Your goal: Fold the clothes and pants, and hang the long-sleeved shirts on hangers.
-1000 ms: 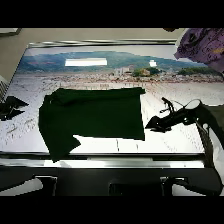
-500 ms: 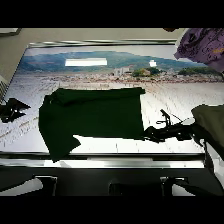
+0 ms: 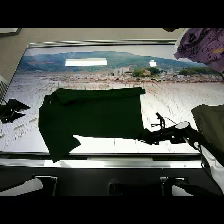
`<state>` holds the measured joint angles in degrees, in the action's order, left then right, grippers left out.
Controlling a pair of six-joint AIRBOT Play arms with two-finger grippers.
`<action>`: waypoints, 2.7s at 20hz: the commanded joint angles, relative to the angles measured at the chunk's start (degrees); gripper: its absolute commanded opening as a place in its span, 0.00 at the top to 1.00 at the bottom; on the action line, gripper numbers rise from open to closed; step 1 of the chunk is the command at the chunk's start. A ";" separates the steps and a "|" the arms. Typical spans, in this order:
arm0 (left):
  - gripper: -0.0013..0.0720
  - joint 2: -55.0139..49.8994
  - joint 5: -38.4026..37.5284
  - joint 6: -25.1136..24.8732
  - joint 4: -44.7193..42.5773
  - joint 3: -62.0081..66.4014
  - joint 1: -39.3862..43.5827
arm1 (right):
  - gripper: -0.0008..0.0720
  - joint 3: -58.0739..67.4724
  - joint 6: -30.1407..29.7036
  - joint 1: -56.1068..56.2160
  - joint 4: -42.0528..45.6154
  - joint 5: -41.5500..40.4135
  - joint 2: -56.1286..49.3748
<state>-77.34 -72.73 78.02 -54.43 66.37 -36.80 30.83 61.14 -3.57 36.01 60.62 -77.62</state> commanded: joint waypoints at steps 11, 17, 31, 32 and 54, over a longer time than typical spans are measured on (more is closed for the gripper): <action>0.25 9.99 2.73 -5.64 -4.04 -19.30 -14.16 | 0.95 -0.70 5.60 3.02 -0.81 -5.84 3.23; 0.25 9.55 10.05 -8.87 -0.46 -27.61 -14.19 | 0.95 -0.70 5.62 3.08 -0.85 -1.33 3.23; 0.29 0.61 18.84 -17.99 11.45 -29.35 -6.16 | 0.94 -0.70 5.79 3.08 -0.85 0.81 3.23; 0.30 0.13 18.93 -17.99 11.45 -29.35 -5.84 | 0.94 -0.70 5.77 3.08 -0.85 0.87 3.23; 0.96 4.37 1.70 -2.86 14.58 35.67 12.33 | 0.95 63.93 14.84 3.08 13.73 7.19 8.13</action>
<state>-75.61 -70.74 68.64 -35.90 85.86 -27.81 78.72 73.38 -0.54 44.66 63.18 -69.95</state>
